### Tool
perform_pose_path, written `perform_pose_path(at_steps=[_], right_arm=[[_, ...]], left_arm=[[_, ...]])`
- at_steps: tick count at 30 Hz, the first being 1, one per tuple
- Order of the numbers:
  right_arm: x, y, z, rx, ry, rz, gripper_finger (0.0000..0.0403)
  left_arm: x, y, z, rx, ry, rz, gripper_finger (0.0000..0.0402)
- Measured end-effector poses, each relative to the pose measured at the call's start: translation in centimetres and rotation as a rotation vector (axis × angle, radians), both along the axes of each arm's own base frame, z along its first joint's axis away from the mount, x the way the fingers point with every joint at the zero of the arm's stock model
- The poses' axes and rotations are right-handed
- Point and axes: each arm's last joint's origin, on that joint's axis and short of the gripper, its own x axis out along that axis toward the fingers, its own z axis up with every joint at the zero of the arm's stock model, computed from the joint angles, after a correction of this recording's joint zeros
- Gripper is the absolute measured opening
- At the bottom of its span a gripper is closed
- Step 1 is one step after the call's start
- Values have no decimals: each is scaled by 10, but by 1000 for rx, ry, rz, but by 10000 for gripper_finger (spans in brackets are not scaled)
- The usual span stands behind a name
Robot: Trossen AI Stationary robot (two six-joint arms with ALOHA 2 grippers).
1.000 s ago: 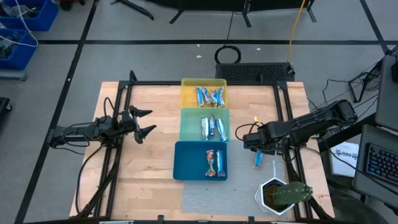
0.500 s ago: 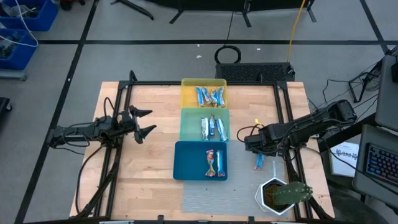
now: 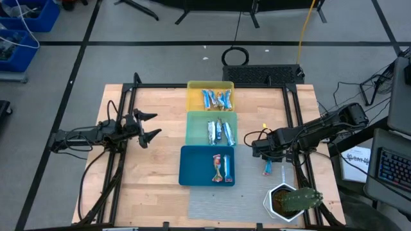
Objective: Pick and place Granola Bars by type
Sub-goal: Put the red granola bar into the blue bin
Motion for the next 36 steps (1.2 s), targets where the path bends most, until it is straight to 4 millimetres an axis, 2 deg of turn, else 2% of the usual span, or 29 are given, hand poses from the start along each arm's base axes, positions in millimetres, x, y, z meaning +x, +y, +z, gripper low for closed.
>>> perform_pose_path(at_steps=[10, 24, 30, 36], right_arm=[[2, 0, 0, -21, -34, 57, 22], [4, -1, 1, -45, -66, 121, 9], [12, 0, 18, -70, -68, 143, 6], [18, 0, 47, -76, -26, 181, 5]], left_arm=[[0, 0, 0, 0, 0, 0, 392], [0, 0, 0, 0, 0, 0, 392], [0, 0, 0, 0, 0, 0, 392], [0, 0, 0, 0, 0, 0, 392]])
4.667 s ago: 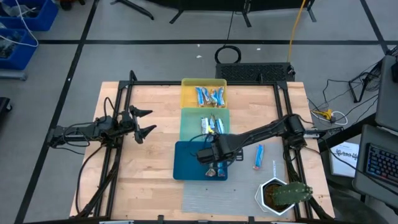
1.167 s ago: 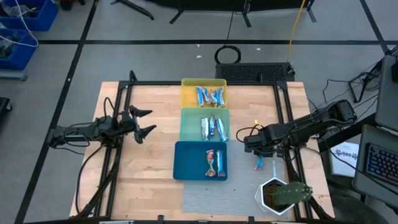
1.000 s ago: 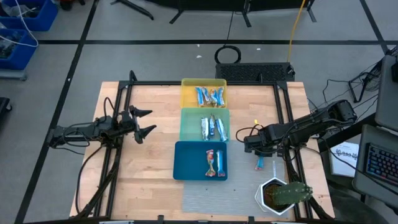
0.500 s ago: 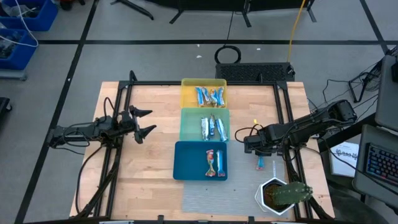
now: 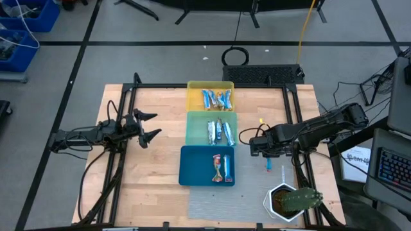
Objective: Pick and place Granola Bars by type
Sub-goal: Put the red granola bar into the blue bin
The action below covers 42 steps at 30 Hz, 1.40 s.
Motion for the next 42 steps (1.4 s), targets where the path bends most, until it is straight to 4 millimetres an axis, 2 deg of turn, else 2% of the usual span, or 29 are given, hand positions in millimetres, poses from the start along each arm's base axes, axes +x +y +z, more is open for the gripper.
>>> perform_pose_path(at_steps=[10, 15, 19, 28, 37, 42], right_arm=[[6, 0, 72, -35, 39, 19, 4], [5, -1, 111, -32, 15, -6, 4], [5, -1, 133, -25, -17, -31, 4], [12, 0, 162, -7, -127, -46, 3], [49, 6, 162, -31, -111, -28, 3], [78, 10, 164, -52, -117, -45, 3]], left_arm=[[0, 0, 0, 0, 0, 0, 392], [0, 0, 0, 0, 0, 0, 392], [0, 0, 0, 0, 0, 0, 392], [0, 0, 0, 0, 0, 0, 392], [0, 0, 0, 0, 1, 0, 392], [0, 0, 0, 0, 0, 0, 392]])
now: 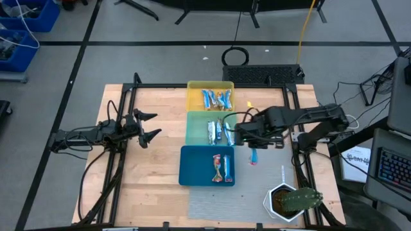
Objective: Pick and place Granola Bars by type
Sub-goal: Put the red granola bar into the blue bin
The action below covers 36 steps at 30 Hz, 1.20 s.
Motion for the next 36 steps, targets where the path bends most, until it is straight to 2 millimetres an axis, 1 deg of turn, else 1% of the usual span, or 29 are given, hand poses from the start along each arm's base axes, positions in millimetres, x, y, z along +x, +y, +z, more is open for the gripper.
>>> perform_pose_path(at_steps=[6, 8, 11, 17, 21, 26, 33, 36], right_arm=[[45, 7, -1, -29, -23, 0, 3], [57, 9, 0, -38, -39, 7, 3], [71, 11, -1, -46, -54, 8, 3], [97, 18, -10, -41, -72, 16, 3], [112, 23, -15, -36, -111, 20, 3], [131, 28, -29, -30, -154, 27, 3], [145, 31, -53, -41, -109, 54, 3], [148, 31, -58, -45, -99, 74, 3]], left_arm=[[0, 0, 0, 0, 0, 0, 392], [0, 0, 0, 0, 0, 0, 392], [0, 0, 0, 0, 0, 0, 392], [0, 0, 0, 0, 0, 0, 392], [0, 0, 0, 0, 0, 0, 392], [0, 0, 0, 0, 0, 0, 392], [0, 0, 0, 0, 0, 0, 392], [0, 0, 0, 0, 0, 0, 392]])
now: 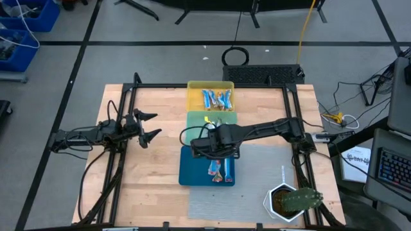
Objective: Pick and place Granola Bars by type
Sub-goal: Put the red granola bar into the blue bin
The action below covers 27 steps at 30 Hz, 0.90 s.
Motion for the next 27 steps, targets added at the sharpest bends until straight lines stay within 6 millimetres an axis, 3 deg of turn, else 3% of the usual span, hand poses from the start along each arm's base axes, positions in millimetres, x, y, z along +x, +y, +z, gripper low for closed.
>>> perform_pose_path(at_steps=[5, 19, 27], right_arm=[[6, 1, -10, -23, 10, 16, 3], [36, 21, -76, -50, 63, 87, 3], [44, 20, -98, -61, 64, 127, 3]], left_arm=[[0, 0, 0, 0, 0, 0, 392], [0, 0, 0, 0, -1, 0, 392], [0, 0, 0, 0, 0, 0, 392]])
